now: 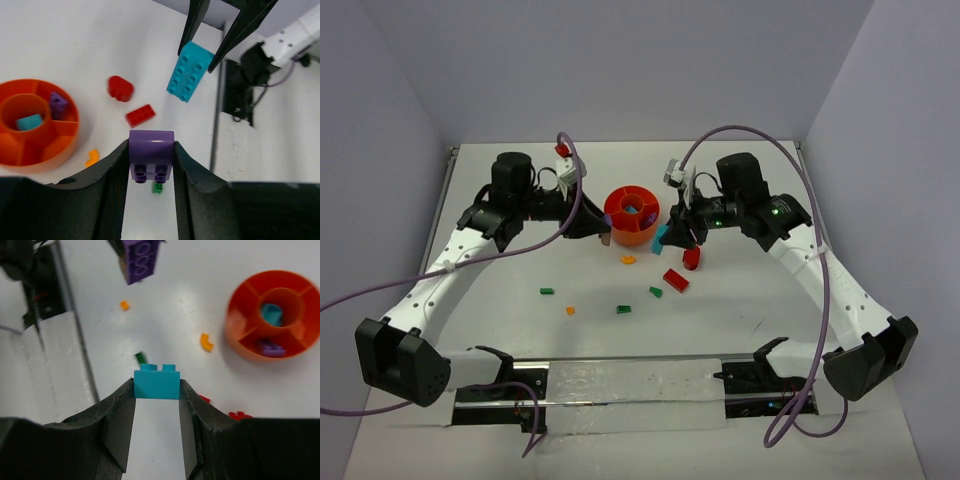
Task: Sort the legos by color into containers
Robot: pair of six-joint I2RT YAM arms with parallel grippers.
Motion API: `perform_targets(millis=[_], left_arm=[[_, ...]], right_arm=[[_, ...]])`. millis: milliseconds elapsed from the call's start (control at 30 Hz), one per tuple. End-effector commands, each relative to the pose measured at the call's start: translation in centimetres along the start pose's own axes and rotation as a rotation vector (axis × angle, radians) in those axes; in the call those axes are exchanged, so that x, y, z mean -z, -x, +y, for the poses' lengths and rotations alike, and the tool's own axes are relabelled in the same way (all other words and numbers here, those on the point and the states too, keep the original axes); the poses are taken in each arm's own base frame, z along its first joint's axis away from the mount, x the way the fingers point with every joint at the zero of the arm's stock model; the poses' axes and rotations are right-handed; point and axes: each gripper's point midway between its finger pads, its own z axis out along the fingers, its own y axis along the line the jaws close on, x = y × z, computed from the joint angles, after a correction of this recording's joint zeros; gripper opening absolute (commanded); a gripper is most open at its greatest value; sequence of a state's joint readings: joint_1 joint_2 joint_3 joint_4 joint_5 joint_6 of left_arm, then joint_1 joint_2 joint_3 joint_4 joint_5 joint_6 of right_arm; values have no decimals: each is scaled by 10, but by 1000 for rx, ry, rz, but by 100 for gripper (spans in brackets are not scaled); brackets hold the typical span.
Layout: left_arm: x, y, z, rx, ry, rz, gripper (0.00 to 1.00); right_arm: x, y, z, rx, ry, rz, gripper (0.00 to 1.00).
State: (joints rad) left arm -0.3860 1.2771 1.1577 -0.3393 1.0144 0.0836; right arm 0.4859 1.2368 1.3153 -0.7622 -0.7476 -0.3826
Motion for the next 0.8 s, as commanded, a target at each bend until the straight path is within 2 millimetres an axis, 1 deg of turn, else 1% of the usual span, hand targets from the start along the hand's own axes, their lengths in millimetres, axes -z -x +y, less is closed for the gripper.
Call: perform_targets(millis=[0,67,133,200,267,400,433,467,500,533,567,600,633,667,700,767], left_arm=[[26,41,28,-150,236,-61,0],[33,45,38,-162,294,-81,0],[38,52,52,-177,360,-113,0],[37,49,62,-189,381,-111,0],[37,50,73,-208,406,-120,0],[39,53,98,-240,487,-147,0],[38,52,101,-249,488,-140,0],[36,49,103,-258,474,-123,0],[36,49,103,-258,469,-122,0],[34,44,107,-257,470,-111,0],[35,41,112,-256,473,-104,0],[34,38,112,-265,462,-98,0],[35,27,118,-278,456,-77,0],[35,26,120,-284,456,-77,0],[37,23,123,-282,458,-78,0],[38,13,130,-251,457,-81,0]], right_arm=[[11,40,-52,35,-264,-145,0],[9,42,-66,39,-314,-157,0],[9,49,-88,31,-386,-183,0],[4,49,-98,46,-393,-181,0],[-1,50,-102,70,-373,-191,0],[-6,59,-121,43,-375,-255,0],[-8,60,-125,43,-377,-250,0],[-13,61,-131,28,-376,-245,0],[-11,67,-132,35,-379,-254,0],[-19,63,-140,17,-381,-240,0],[-23,64,-147,20,-385,-242,0],[-23,68,-149,31,-390,-255,0],[-30,65,-156,36,-392,-254,0],[-32,65,-156,37,-390,-253,0],[-38,64,-161,50,-392,-248,0],[-49,64,-167,59,-382,-229,0]])
